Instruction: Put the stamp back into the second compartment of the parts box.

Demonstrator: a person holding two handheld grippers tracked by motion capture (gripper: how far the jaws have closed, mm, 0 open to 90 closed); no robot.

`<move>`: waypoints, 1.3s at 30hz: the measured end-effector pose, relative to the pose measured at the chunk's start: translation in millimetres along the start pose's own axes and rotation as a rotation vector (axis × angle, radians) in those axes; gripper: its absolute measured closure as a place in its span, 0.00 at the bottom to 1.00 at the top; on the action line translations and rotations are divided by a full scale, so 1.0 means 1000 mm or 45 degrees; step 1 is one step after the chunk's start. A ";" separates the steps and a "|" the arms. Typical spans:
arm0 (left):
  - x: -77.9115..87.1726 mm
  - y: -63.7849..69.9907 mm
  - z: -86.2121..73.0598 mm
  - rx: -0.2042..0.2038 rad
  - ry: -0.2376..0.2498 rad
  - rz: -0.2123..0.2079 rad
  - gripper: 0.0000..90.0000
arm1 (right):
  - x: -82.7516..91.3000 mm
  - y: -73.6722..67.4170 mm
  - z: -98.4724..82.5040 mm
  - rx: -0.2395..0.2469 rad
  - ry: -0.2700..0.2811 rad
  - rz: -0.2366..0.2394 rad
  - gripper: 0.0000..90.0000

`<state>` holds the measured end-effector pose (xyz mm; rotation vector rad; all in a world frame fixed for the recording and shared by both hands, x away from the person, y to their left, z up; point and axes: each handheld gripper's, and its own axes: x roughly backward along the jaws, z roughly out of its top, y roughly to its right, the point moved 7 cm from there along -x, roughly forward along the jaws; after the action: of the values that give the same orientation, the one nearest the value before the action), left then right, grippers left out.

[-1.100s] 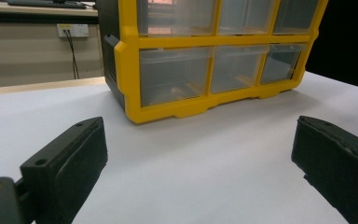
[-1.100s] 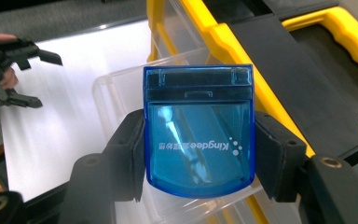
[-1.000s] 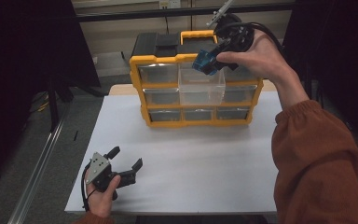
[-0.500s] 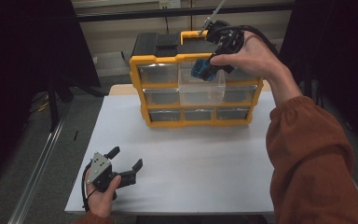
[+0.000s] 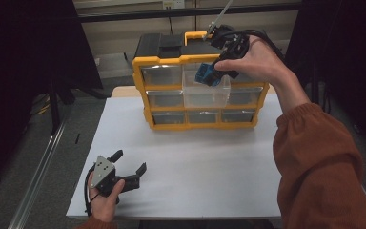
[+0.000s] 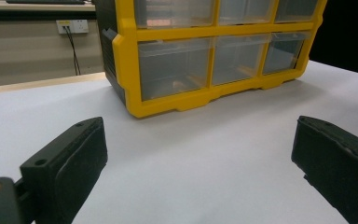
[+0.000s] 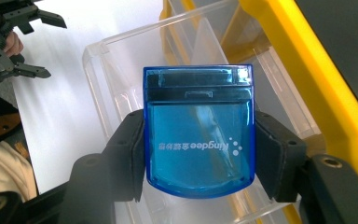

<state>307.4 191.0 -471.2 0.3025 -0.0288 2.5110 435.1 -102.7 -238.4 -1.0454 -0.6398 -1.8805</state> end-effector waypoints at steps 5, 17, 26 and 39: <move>0.000 0.000 -0.001 -0.045 -0.019 0.010 0.04 | -0.001 0.002 -0.004 -0.019 0.011 0.004 0.46; -0.005 -0.003 -0.003 0.000 -0.022 0.005 0.04 | 0.006 0.010 -0.001 -0.067 0.184 -0.025 0.15; -0.008 -0.003 -0.004 0.012 -0.027 -0.011 0.04 | 0.013 0.023 -0.011 -0.086 0.307 -0.081 0.07; -0.004 -0.002 -0.004 -0.008 -0.028 -0.015 0.04 | 0.022 0.018 -0.044 -0.138 0.381 -0.127 0.04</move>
<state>311.2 190.8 -475.7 0.3271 -0.0438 2.4958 426.5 -154.2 -241.7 -0.7876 -0.4262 -2.1254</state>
